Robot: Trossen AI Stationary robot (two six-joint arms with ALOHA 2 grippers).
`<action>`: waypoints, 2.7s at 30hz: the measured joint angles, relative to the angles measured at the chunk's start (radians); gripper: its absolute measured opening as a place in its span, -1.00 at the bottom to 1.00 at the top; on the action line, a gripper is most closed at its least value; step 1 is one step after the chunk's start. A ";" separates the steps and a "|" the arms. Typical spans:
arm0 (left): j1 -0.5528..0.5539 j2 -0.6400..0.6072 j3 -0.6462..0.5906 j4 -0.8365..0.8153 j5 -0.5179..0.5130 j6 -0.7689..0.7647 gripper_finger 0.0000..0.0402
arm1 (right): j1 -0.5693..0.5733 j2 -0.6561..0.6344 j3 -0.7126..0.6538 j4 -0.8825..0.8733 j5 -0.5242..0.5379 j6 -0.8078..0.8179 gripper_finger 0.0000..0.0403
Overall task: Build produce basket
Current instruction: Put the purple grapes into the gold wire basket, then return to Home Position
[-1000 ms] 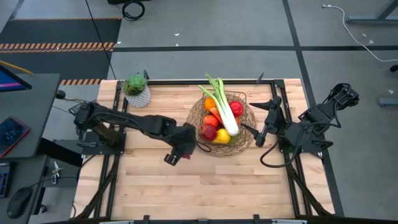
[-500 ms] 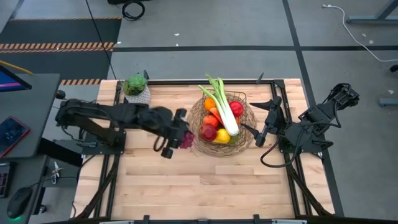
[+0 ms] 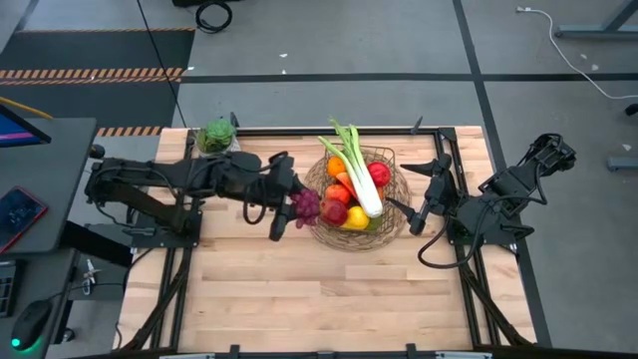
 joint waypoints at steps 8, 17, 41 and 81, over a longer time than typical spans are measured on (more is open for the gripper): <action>0.000 0.005 0.000 -0.004 0.001 -0.007 -0.20 | 0.000 0.000 0.000 -0.001 -0.001 0.000 0.93; 0.000 0.005 0.000 -0.020 0.000 0.024 -0.20 | 0.000 0.000 0.000 -0.001 -0.001 -0.003 0.93; 0.129 0.270 0.053 0.120 -0.157 0.605 -0.14 | 0.075 -0.018 0.001 -0.050 0.138 -0.037 0.93; 0.137 0.505 0.338 -0.118 -0.041 1.000 0.57 | 0.094 -0.019 0.000 -0.113 0.145 0.014 0.93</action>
